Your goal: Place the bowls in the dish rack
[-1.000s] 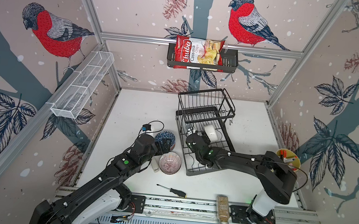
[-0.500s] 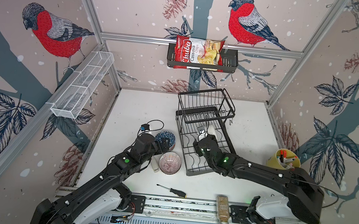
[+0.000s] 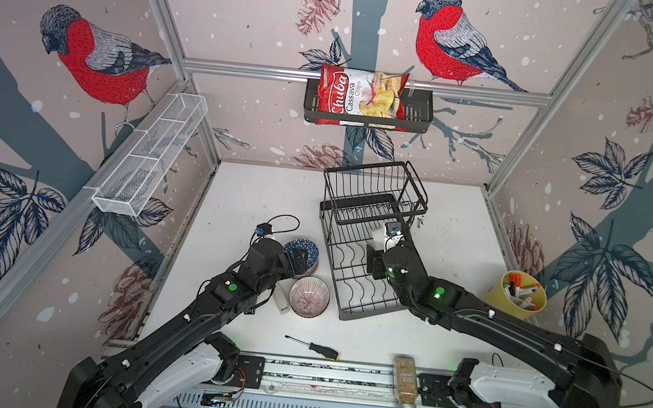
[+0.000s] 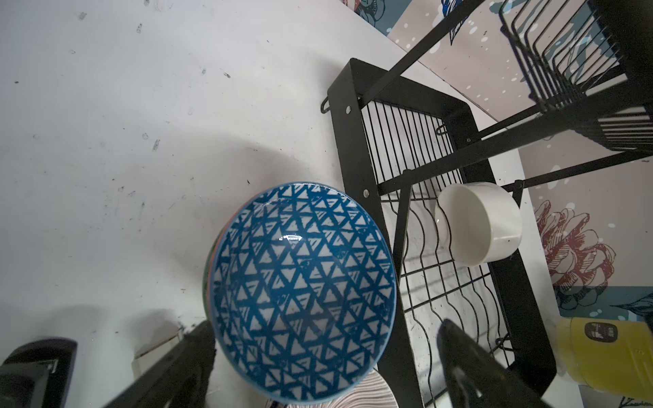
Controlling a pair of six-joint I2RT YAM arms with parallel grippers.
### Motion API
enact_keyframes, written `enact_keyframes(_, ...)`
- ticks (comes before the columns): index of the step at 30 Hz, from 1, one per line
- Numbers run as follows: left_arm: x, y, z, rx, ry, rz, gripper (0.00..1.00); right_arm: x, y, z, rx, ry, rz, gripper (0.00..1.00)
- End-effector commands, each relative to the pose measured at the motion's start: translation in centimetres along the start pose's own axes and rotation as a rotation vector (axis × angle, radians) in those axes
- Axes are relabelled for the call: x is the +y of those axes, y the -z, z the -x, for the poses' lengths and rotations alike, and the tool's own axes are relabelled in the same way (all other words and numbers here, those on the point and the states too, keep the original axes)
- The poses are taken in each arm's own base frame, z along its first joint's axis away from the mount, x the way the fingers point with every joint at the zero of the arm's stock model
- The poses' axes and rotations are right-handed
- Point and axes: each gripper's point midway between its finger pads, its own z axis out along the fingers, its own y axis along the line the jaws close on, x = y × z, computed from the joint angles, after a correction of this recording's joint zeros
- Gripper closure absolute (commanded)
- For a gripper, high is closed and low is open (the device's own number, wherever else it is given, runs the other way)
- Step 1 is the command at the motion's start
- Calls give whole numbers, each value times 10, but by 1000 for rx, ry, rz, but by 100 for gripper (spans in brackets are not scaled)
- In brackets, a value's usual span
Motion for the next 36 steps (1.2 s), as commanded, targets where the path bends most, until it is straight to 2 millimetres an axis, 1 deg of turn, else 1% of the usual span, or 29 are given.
enact_keyframes(1, 6, 0, 3, 3, -10, 38, 3, -7, 5, -3, 20, -48, -2, 23)
enact_keyframes(9, 21, -11, 4, 34, 7, 82, 4, -17, 5, -14, 51, -94, 1, 23)
enact_keyframes(16, 28, -20, 8, 56, 13, 112, 8, -16, 4, -22, 88, -116, 26, 22)
enact_keyframes(22, 28, -28, 10, 87, 27, 118, 23, -19, -1, -33, 115, -103, 1, 23)
enact_keyframes(25, 28, -32, 11, 100, 13, 133, 30, -17, -4, -40, 133, -96, 3, 23)
enact_keyframes(27, 31, -34, 11, 112, -1, 157, 34, -16, -5, -43, 138, -92, 6, 23)
enact_keyframes(32, 39, -39, 11, 135, -32, 218, 47, -14, -6, -47, 138, -94, 18, 23)
enact_keyframes(36, 44, -42, 11, 145, -47, 252, 53, -13, -7, -49, 141, -94, 24, 23)
